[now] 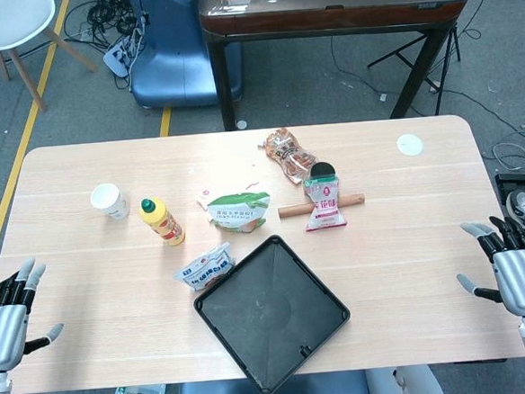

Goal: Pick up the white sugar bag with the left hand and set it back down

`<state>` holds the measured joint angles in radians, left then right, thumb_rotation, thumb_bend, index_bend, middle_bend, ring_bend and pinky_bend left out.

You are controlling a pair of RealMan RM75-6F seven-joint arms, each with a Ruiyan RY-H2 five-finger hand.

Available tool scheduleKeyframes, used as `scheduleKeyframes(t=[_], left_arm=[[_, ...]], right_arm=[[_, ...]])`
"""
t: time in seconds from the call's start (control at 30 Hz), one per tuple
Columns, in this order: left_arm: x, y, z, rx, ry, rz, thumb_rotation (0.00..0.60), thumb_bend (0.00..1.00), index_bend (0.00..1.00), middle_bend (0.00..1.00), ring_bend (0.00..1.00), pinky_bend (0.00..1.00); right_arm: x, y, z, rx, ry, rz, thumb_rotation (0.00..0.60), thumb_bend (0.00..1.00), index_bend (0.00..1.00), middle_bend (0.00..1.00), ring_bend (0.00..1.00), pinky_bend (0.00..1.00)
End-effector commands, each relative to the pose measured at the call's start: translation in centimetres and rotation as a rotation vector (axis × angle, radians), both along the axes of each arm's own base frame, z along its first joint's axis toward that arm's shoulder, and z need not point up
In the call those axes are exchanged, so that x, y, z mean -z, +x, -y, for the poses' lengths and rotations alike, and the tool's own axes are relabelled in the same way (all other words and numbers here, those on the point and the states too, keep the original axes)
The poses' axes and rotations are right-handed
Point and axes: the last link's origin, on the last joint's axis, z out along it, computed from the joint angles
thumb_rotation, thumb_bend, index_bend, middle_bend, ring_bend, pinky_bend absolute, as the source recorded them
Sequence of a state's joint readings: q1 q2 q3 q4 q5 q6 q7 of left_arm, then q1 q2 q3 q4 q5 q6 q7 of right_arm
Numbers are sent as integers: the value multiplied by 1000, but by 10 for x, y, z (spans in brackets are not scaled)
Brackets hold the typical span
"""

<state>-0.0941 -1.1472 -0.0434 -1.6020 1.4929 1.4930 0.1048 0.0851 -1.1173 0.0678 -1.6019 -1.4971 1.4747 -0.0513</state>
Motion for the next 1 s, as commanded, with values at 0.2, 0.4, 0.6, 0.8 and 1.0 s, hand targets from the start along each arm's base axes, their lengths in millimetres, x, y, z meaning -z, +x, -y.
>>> scheduleKeyframes(t=[0.2,0.4,0.6,0.8,1.0], left_arm=[[3,-2,0,-3,-13,7,600,137,13,18,84,88],[5,-2,-8,18,-36,35,600,137,13,18,84,88],[14,-1,-28,42,-111,123,600,136,11,18,84,88],[29,0,-50,35,-222,261,600,135,11,18,87,88],[52,7,-72,33,-322,363,600,135,11,18,97,97]], right_arm=[[0,2,0,-9,-3,3,600,203,201,242,103,58],[-10,13,6,-53,-25,-4,600,203,201,242,103,58],[-29,29,16,-101,-65,-13,600,203,201,242,103,58],[-37,37,22,-104,-84,-39,600,203,202,242,103,58],[-35,37,23,-96,-68,-39,600,203,201,242,103,58]])
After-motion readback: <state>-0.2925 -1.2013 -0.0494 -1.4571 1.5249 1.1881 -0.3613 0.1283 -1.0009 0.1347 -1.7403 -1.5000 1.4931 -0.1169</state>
